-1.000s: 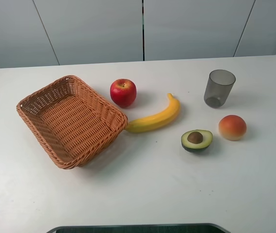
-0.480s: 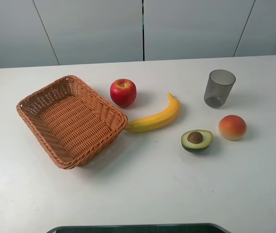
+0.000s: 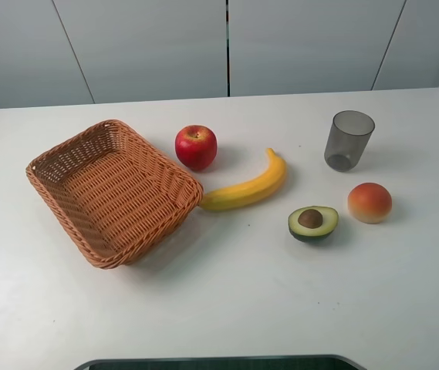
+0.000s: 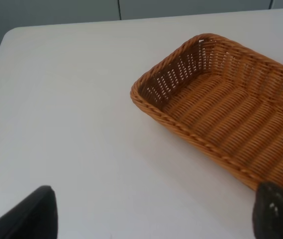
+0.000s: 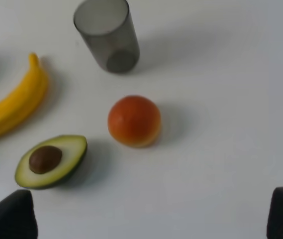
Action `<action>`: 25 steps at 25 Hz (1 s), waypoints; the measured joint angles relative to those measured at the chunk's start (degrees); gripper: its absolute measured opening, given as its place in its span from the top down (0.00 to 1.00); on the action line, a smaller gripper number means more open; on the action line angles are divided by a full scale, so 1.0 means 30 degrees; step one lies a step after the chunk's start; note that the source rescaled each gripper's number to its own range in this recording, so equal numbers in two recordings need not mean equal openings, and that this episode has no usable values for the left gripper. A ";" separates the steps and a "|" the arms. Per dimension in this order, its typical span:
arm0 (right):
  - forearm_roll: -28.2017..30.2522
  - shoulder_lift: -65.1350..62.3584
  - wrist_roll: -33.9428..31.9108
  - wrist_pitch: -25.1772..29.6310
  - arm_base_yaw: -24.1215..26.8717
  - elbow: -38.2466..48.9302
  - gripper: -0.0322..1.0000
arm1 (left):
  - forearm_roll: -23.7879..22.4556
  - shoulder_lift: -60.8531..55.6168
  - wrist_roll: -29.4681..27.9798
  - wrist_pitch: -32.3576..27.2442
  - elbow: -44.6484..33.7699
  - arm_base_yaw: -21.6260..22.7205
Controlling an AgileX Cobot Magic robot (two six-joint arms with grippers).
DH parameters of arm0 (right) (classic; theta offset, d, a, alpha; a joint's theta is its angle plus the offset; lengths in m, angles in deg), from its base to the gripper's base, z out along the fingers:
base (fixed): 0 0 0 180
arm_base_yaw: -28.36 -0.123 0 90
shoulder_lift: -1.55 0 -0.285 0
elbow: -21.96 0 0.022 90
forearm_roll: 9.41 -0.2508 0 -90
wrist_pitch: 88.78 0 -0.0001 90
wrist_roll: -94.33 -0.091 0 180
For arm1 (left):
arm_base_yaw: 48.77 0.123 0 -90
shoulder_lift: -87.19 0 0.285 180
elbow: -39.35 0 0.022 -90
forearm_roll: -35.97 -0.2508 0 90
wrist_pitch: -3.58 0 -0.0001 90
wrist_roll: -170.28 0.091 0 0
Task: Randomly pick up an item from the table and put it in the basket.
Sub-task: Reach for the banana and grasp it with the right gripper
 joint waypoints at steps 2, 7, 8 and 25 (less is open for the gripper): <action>0.0000 0.2237 0.0012 -0.0037 -0.0446 -0.0625 0.00 | 0.0000 0.0000 0.0000 0.0000 0.0000 0.0000; 0.1643 0.6333 -0.1463 -0.0835 -0.4588 -0.2357 0.00 | 0.0000 0.0000 0.0000 0.0000 0.0000 0.0000; 0.1936 0.7322 -0.2086 -0.1092 -0.5544 -0.2710 0.00 | 0.0000 0.0000 0.0000 0.0000 0.0000 0.0000; 0.2405 2.4546 -0.7875 -0.3148 -1.1555 -1.1781 0.00 | 0.0000 0.0000 0.0000 0.0000 0.0000 0.0000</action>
